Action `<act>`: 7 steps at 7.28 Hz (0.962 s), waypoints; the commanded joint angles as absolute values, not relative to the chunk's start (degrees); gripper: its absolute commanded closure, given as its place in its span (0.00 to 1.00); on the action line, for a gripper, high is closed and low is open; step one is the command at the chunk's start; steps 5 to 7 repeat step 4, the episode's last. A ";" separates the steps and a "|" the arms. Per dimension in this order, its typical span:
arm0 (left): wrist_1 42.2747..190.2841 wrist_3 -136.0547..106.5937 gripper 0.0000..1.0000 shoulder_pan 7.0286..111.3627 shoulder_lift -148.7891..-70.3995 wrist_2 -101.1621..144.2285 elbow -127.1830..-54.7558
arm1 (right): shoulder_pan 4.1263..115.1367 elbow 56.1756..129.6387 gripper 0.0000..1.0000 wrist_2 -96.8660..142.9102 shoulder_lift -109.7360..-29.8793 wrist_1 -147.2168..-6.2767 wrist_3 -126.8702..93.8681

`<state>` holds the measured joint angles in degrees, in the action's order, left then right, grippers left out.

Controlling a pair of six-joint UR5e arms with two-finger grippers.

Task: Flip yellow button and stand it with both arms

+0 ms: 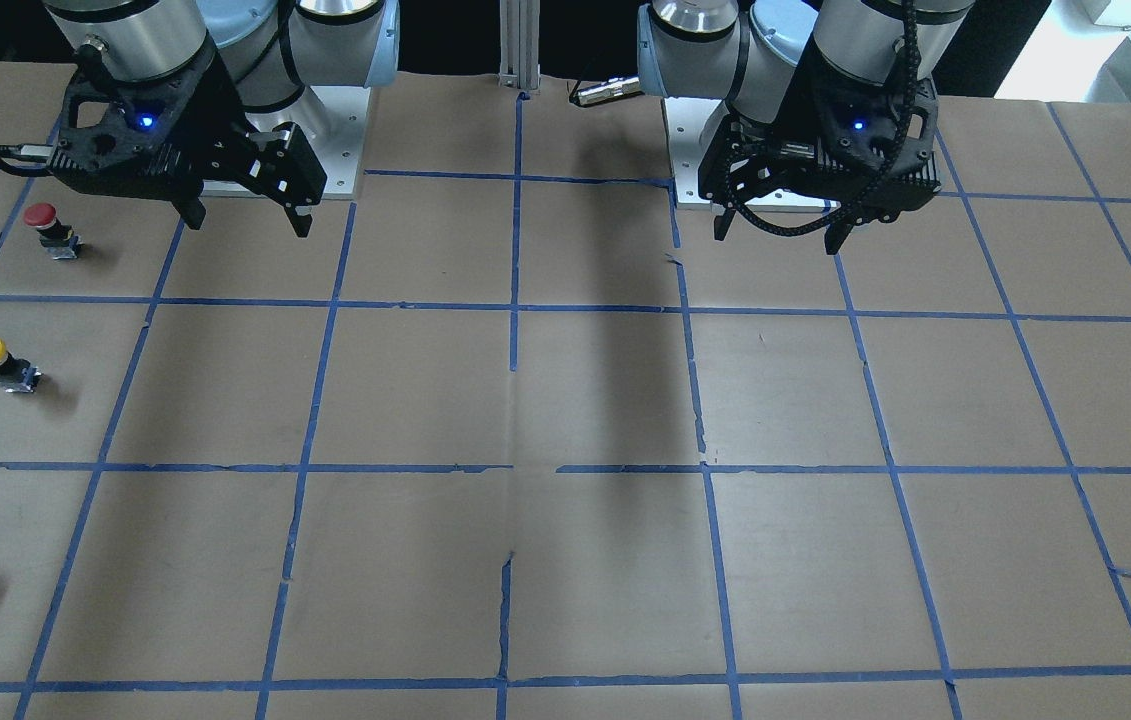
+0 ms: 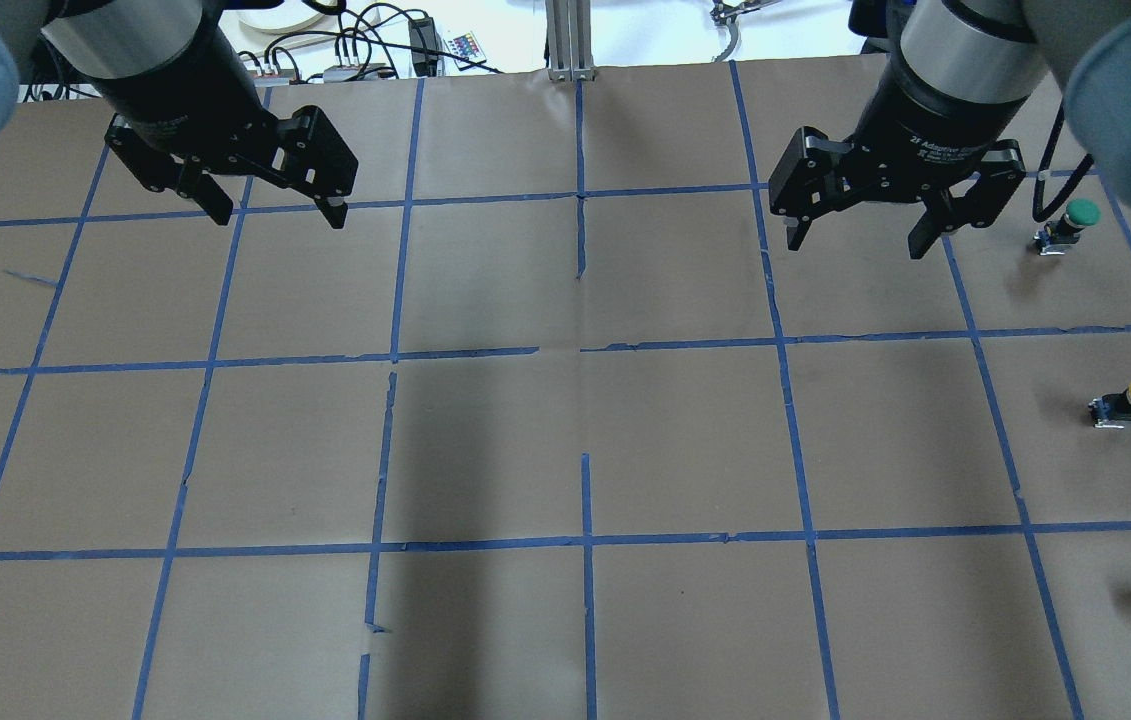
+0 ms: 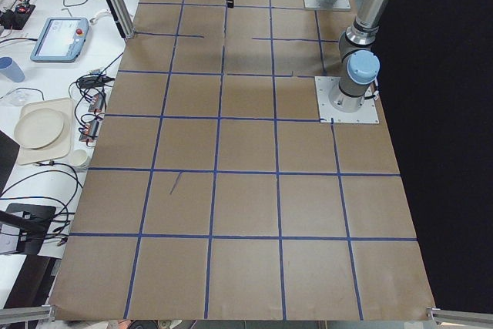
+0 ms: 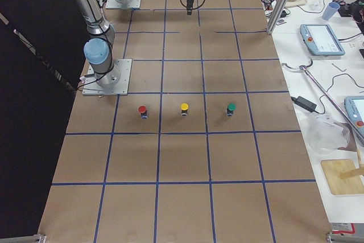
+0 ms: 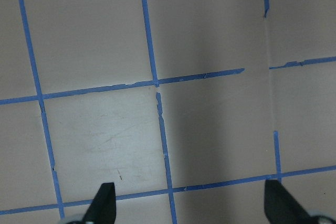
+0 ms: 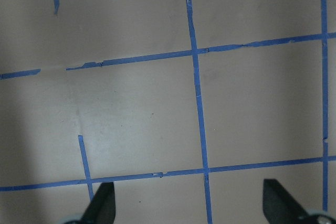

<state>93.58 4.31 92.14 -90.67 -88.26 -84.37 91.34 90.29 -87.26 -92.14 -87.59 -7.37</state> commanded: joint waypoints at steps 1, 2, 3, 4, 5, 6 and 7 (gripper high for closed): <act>93.43 4.48 0.00 92.20 -90.53 -88.24 -84.81 | 90.36 90.61 0.00 -87.89 -92.02 -87.71 -6.59; 93.43 4.48 0.00 92.20 -90.61 -88.24 -84.47 | 89.48 90.88 0.00 -91.11 -92.02 -87.37 -6.42; 93.43 4.48 0.00 92.20 -90.44 -88.33 -84.55 | 89.21 90.88 0.00 -91.23 -92.11 -87.36 -6.24; 93.43 4.57 0.00 92.11 -90.61 -88.24 -84.29 | 89.21 90.88 0.00 -91.14 -92.11 -87.45 -6.33; 93.43 4.57 0.00 92.11 -90.61 -88.24 -84.29 | 89.21 90.88 0.00 -91.14 -92.11 -87.45 -6.33; 93.43 4.57 0.00 92.11 -90.61 -88.24 -84.29 | 89.21 90.88 0.00 -91.14 -92.11 -87.45 -6.33; 93.43 4.57 0.00 92.11 -90.61 -88.24 -84.29 | 89.21 90.88 0.00 -91.14 -92.11 -87.45 -6.33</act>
